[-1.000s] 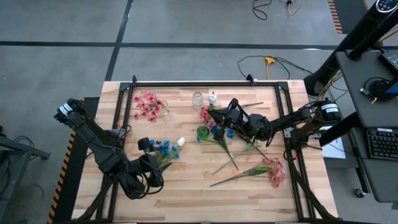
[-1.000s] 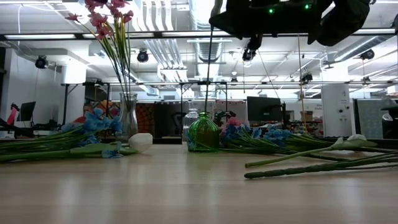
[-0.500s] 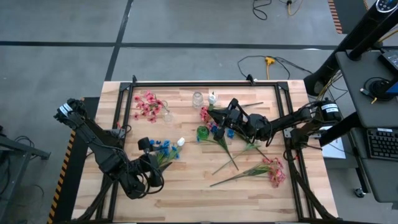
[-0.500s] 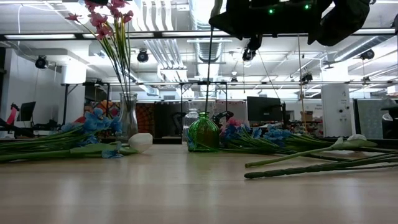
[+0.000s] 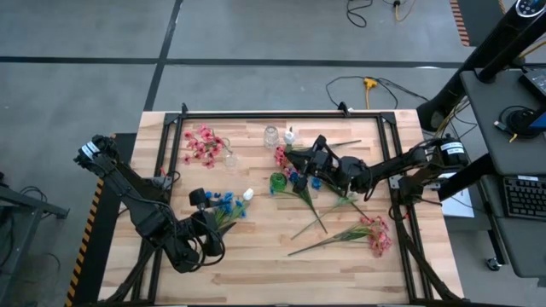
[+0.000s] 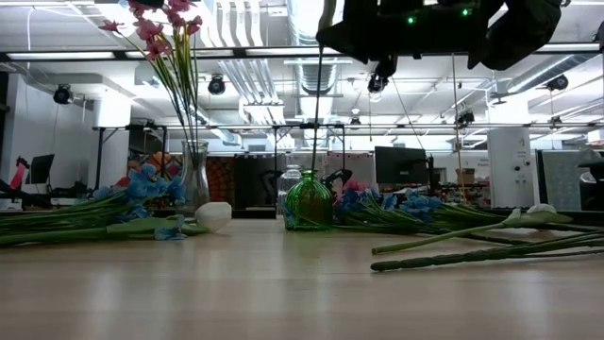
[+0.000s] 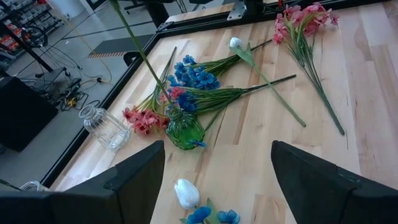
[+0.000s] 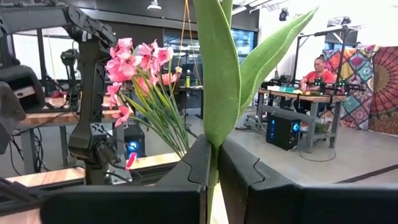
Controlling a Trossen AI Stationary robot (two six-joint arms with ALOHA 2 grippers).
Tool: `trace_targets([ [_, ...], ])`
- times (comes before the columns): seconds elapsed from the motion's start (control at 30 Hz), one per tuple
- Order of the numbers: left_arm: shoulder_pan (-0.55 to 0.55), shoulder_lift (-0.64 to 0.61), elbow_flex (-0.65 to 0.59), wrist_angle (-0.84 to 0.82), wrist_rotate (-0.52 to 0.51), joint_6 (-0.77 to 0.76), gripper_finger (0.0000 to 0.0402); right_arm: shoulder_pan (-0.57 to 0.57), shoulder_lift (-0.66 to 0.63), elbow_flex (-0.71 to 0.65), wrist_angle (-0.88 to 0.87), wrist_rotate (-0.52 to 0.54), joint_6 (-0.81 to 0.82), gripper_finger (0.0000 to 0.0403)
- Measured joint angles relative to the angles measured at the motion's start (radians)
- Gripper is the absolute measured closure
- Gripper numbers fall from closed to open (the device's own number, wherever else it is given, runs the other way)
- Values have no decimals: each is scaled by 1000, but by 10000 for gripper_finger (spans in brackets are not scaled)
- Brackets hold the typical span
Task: Sort flowers into vase by color
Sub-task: Put the right white tulip flower into the green vase
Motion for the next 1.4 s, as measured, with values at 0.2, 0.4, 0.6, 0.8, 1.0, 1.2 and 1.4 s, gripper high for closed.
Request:
trace_targets([
  [0.2,0,0,0,0,0,0,126,0,0,0,-4,0,3,349],
  [0.4,0,0,0,0,0,0,126,0,0,0,-18,0,12,290],
  [0.6,0,0,0,0,5,-12,126,0,0,0,-25,1,18,247],
  [0.8,1,0,0,0,107,-51,126,0,-33,0,-59,1,30,215],
  [1.0,1,0,0,-5,114,-77,126,0,-87,0,-176,2,70,190],
  [1.2,1,0,0,-14,135,-101,126,0,-168,0,-338,29,121,163],
  [1.4,0,0,0,-14,137,-102,126,0,-236,0,-459,29,166,132],
])
